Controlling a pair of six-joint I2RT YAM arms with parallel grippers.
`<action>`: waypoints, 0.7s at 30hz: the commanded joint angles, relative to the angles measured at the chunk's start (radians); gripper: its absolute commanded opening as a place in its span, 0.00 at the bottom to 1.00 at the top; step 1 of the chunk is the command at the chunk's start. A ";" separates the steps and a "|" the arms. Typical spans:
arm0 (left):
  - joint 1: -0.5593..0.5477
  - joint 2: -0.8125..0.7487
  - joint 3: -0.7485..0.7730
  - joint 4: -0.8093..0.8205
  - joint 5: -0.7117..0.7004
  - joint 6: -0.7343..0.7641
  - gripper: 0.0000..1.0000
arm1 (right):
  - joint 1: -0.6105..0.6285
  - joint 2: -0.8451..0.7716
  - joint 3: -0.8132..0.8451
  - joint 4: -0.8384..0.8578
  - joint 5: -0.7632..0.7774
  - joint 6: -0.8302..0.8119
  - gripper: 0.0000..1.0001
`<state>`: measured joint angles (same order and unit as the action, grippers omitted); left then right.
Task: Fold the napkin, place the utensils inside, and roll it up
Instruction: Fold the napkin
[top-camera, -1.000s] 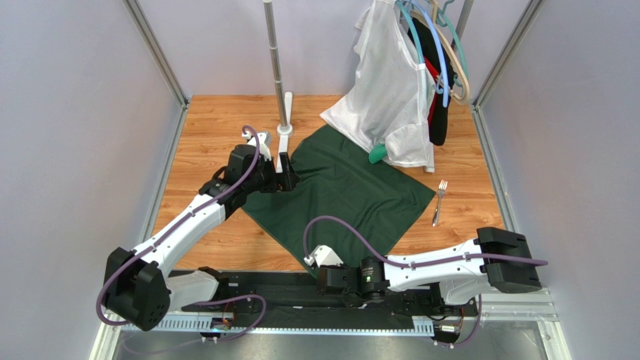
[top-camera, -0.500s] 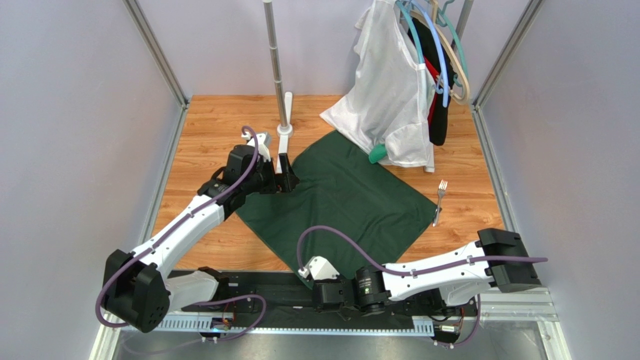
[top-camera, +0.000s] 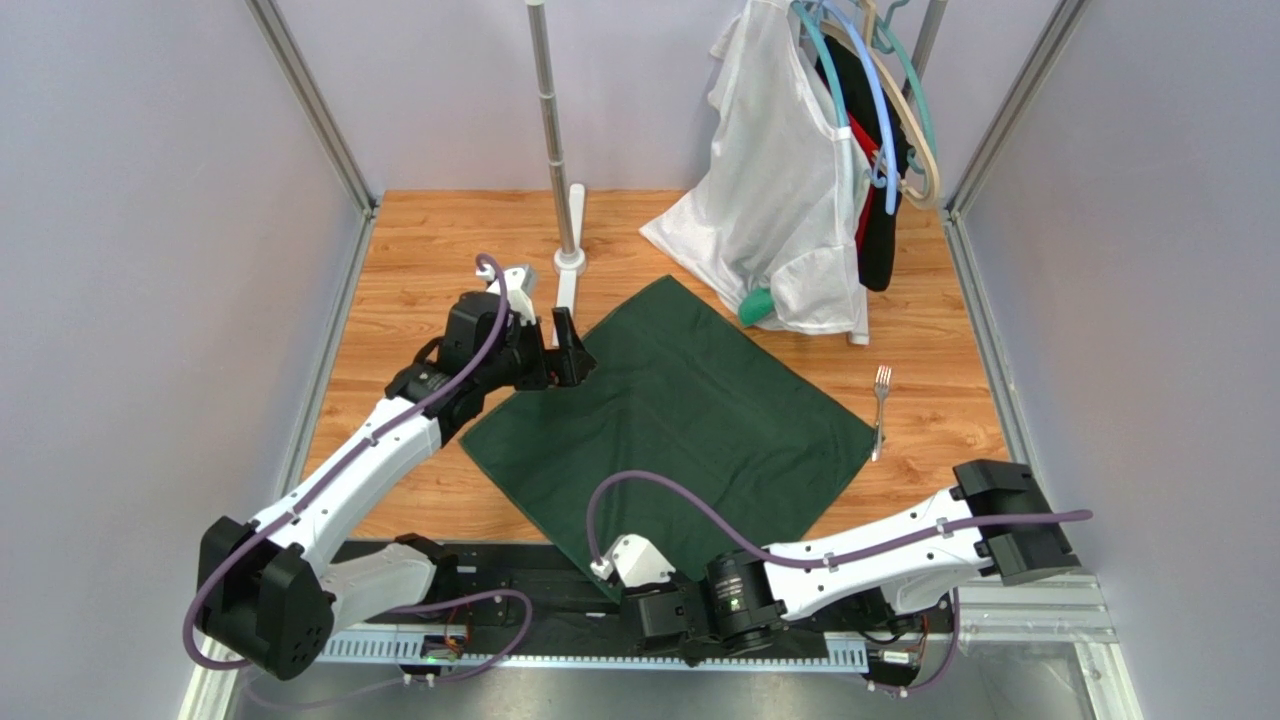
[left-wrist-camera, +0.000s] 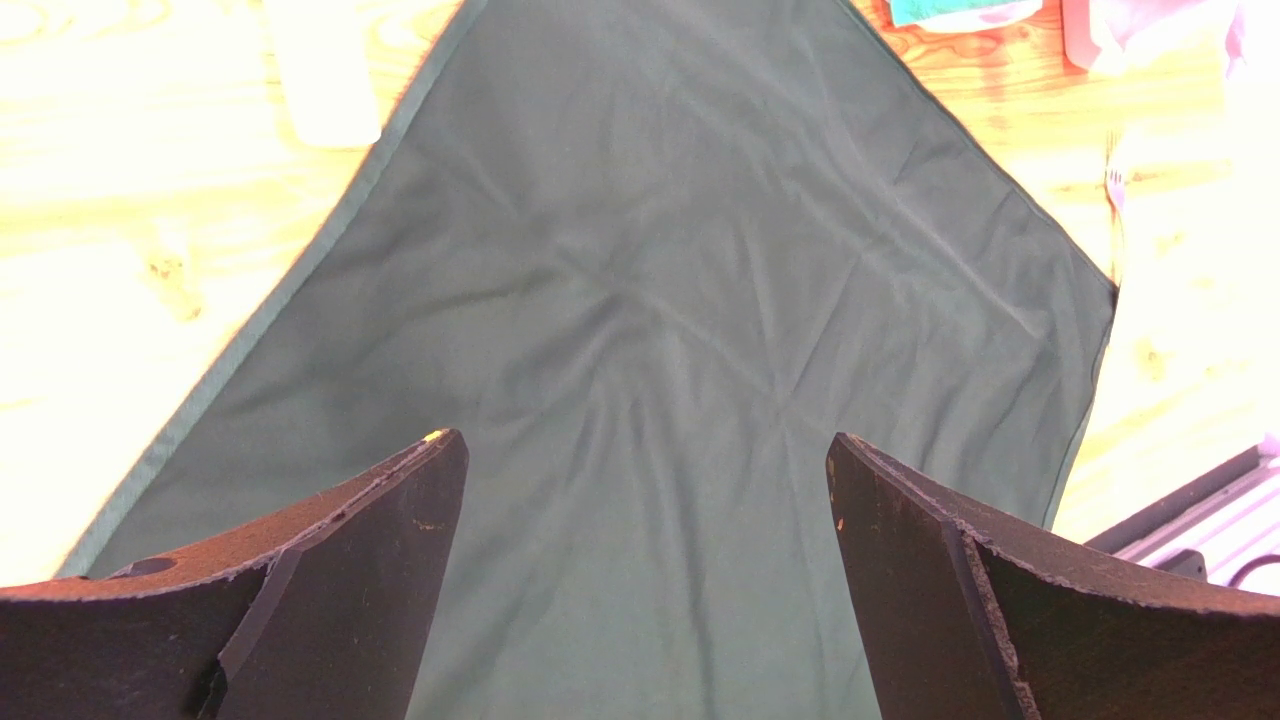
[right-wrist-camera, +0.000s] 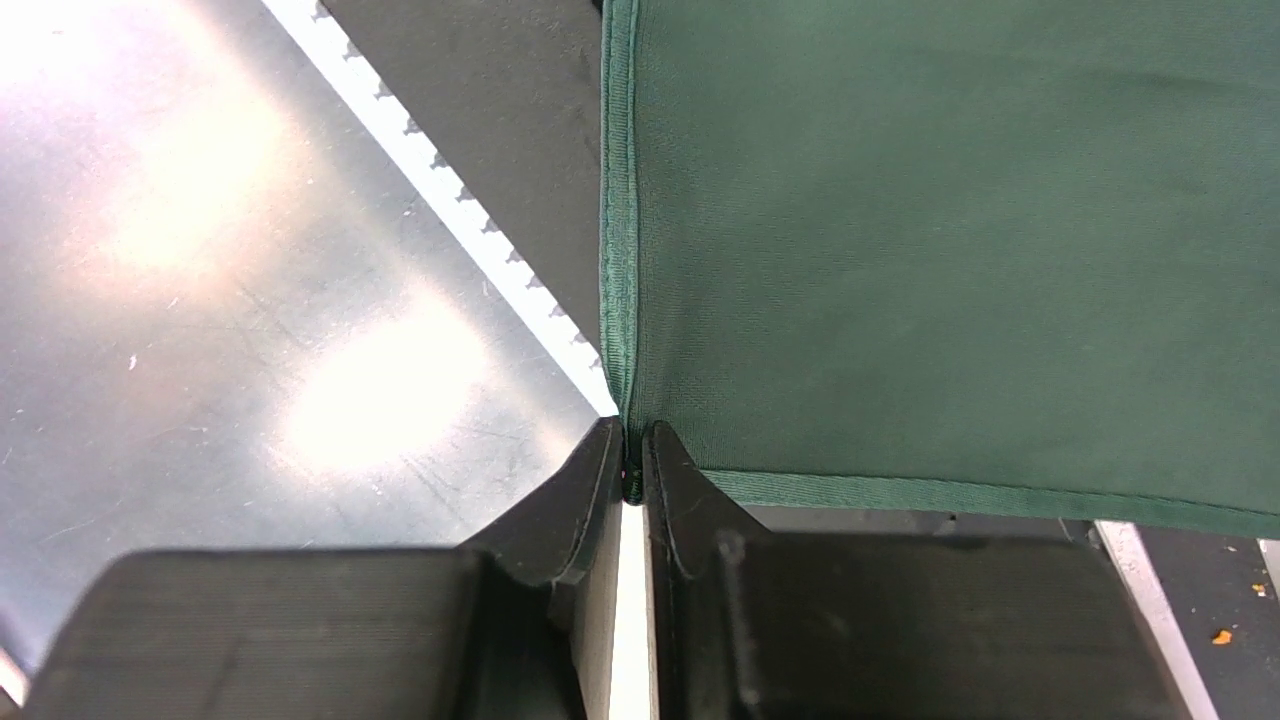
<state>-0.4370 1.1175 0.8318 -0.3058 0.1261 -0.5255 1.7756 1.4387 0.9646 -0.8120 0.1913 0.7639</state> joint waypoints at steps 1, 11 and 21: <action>0.004 -0.028 0.016 -0.016 0.012 0.004 0.99 | 0.008 -0.012 0.057 -0.035 0.025 0.031 0.11; 0.011 -0.061 0.058 -0.079 -0.006 0.021 0.99 | -0.112 -0.061 0.137 -0.194 0.178 -0.063 0.09; 0.027 -0.058 0.092 -0.121 -0.010 0.039 0.99 | -0.395 -0.086 0.157 -0.118 0.255 -0.359 0.00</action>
<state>-0.4198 1.0725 0.8768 -0.4026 0.1181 -0.5102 1.4612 1.3743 1.0779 -0.9848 0.3920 0.5655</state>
